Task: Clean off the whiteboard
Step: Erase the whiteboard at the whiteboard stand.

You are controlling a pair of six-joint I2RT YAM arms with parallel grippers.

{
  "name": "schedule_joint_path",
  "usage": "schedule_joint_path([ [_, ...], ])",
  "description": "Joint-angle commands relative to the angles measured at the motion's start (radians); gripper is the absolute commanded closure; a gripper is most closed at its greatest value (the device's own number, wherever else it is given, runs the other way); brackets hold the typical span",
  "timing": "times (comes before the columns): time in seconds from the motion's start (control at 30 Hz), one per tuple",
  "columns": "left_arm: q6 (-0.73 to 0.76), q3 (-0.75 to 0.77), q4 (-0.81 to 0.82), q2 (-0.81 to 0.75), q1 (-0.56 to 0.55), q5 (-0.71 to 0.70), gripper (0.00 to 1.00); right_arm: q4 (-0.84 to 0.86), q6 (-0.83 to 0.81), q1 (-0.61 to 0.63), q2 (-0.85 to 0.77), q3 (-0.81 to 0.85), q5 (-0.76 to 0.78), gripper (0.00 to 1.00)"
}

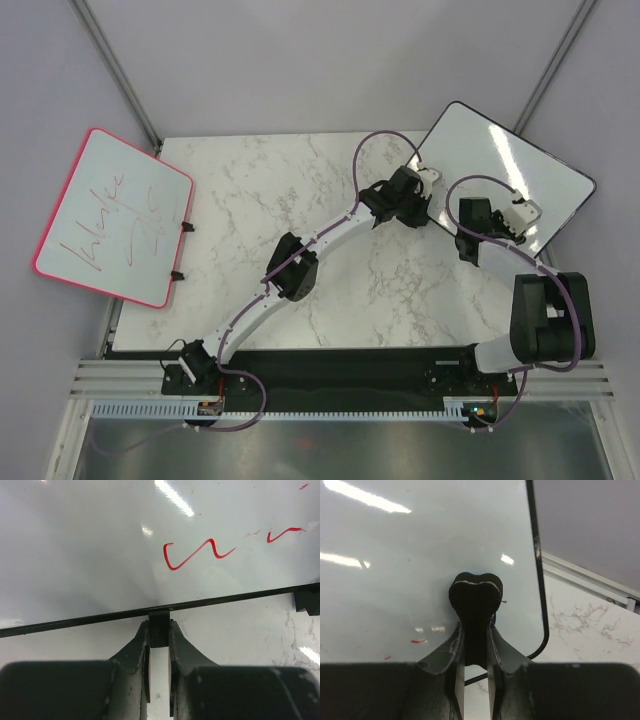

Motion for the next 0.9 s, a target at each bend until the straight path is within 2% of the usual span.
schedule_joint_path([
  [0.0,-0.002,0.029,-0.065,0.026,-0.024,0.08,0.98,-0.041,0.065,-0.023,-0.03,-0.003,0.091,1.0],
  [0.33,-0.002,0.034,-0.067,0.027,-0.024,0.083,0.98,0.002,0.032,0.017,0.102,0.213,0.076,1.0],
  [0.6,-0.003,0.038,-0.068,0.03,-0.024,0.085,0.98,-0.062,0.129,0.029,0.139,0.155,0.034,1.0],
  [0.87,-0.005,0.038,-0.07,0.03,-0.022,0.083,0.98,-0.151,0.175,0.046,0.071,0.109,-0.013,1.0],
])
